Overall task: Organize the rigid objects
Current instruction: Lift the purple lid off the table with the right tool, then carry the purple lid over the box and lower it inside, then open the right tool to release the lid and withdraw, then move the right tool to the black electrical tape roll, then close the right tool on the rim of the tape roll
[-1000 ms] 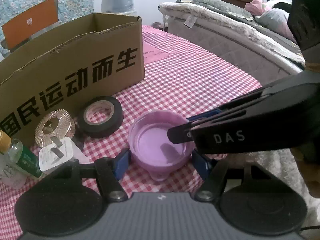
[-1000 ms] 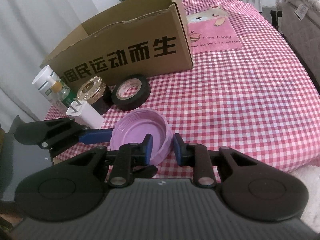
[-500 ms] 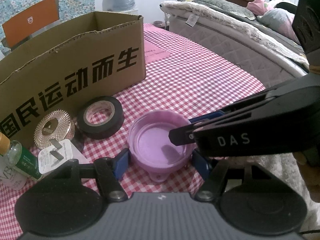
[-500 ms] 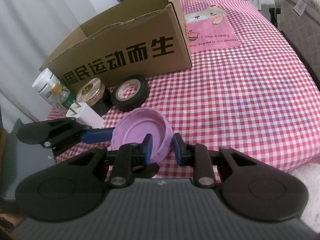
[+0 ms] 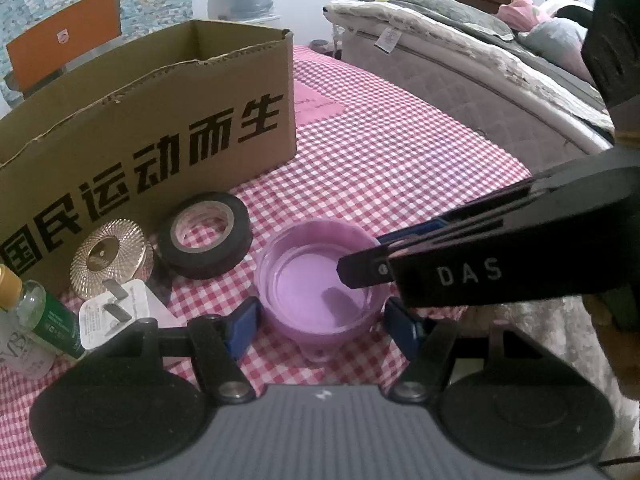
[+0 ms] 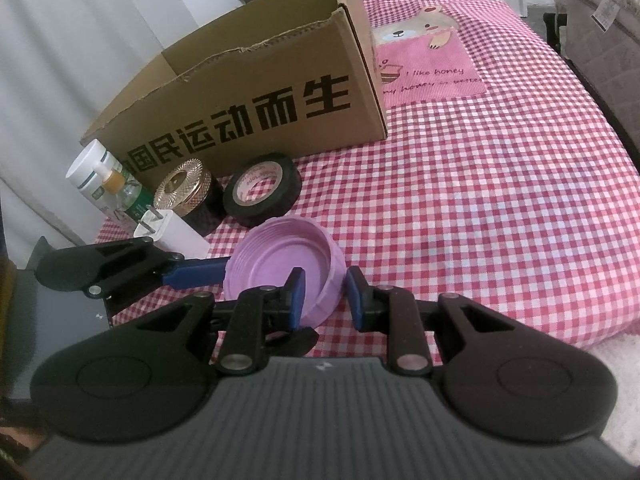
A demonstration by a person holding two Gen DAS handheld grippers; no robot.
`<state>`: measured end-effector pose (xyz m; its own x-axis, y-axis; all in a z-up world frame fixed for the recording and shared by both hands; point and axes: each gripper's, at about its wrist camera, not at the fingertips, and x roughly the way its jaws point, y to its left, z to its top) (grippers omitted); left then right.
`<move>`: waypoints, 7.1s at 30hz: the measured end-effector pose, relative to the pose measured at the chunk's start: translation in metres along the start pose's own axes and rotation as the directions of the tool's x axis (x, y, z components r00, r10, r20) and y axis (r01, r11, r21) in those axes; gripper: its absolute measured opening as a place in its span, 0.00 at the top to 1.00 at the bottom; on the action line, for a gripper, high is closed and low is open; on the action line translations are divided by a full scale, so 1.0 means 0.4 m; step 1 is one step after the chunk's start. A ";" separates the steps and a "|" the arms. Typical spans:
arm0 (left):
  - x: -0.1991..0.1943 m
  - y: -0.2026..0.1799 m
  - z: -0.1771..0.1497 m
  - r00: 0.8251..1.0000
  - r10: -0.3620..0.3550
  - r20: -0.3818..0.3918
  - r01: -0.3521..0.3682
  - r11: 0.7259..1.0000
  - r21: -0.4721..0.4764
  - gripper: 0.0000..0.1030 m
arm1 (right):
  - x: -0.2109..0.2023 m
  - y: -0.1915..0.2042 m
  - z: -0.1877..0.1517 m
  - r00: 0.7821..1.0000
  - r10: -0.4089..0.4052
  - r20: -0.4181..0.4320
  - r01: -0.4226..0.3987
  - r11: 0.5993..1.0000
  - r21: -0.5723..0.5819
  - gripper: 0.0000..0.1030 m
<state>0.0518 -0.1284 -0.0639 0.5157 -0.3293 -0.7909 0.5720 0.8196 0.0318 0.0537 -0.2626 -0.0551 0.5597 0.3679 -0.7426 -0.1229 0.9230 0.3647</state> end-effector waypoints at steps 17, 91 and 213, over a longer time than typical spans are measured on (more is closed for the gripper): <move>0.017 -0.011 0.015 1.000 0.023 -0.011 -0.024 1.000 -0.013 0.30 | 0.001 0.002 -0.002 1.000 0.005 -0.003 -0.005 1.000 -0.003 0.78; -0.187 0.001 0.044 0.974 0.116 0.194 -0.106 0.992 -0.062 0.30 | -0.146 0.125 0.045 0.989 0.032 0.147 -0.018 0.995 -0.096 0.76; 0.086 0.071 0.143 0.993 0.088 -0.073 -0.091 0.995 -0.037 0.45 | 0.197 0.064 0.234 0.981 0.079 -0.177 -0.123 0.961 -0.249 0.74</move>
<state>0.1224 -0.1433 -0.0550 0.5160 -0.2207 -0.8277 0.4992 0.8627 0.0812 0.1713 -0.2207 -0.0518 0.3941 0.4541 -0.7991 -0.3910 0.8697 0.3014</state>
